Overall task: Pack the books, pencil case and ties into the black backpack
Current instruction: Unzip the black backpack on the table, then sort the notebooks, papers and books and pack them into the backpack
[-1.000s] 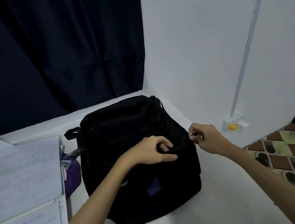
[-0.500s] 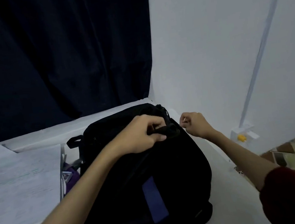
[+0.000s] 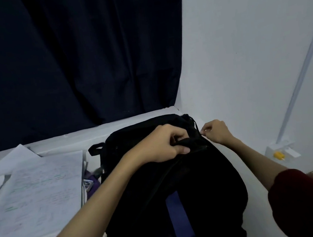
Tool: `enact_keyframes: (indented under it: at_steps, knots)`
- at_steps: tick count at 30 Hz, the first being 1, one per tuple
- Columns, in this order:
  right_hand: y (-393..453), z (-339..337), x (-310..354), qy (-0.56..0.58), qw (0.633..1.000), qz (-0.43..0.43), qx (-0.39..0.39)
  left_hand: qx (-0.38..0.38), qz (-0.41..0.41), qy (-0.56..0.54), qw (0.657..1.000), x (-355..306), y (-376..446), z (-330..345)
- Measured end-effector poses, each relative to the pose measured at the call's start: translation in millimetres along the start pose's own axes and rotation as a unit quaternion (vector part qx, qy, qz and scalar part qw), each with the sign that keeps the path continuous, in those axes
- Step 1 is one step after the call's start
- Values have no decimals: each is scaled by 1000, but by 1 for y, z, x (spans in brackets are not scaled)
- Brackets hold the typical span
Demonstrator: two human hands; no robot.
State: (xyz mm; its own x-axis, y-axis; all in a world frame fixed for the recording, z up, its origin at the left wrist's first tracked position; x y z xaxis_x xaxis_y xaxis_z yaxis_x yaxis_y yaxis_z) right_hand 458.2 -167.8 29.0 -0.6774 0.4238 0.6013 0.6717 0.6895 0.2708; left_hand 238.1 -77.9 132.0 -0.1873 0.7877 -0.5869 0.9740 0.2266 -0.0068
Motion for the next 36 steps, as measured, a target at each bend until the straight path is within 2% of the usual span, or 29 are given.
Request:
enact_keyframes:
  at_steps: [5,11,14,16,19,24,29,32,36]
  knots:
    - [-45,-34,10,31,999,-25,-6,53,-61,12,997,23,2,60]
    - [-107,-28,67,34,993,-116,18,103,-129,-163,973,40,-43,81]
    - [-123,-1,109,46,983,-161,74,52,-152,-173,972,68,-82,60]
    - [-129,22,141,69,973,-196,101,-13,-184,-177,967,93,-114,41]
    - [-135,67,193,102,953,-246,143,-133,-243,-197,940,136,-176,10]
    - [-147,151,286,155,915,-304,213,-307,-367,-185,858,212,-304,-46]
    - [-162,234,390,192,891,-315,265,-444,-463,-242,728,293,-420,-94]
    - [-175,279,447,213,890,-302,267,-496,-484,-311,650,338,-466,-121]
    - [-181,327,509,162,888,-324,283,-515,-471,-424,577,397,-498,-148]
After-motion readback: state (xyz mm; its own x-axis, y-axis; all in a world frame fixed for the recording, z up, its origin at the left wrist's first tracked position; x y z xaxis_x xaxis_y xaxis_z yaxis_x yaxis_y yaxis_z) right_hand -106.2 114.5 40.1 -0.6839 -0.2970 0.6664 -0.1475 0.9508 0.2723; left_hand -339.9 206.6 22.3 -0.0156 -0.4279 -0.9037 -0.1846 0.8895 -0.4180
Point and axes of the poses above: each hand's wrist, its own y-axis towards the middle knuckle, its own z-axis out of the palm, x = y × z, the point moved 1 cm from there along y, towards the middle knuckle, and after that the axes turned 13 degrees about -z, right-handed, at the moved point
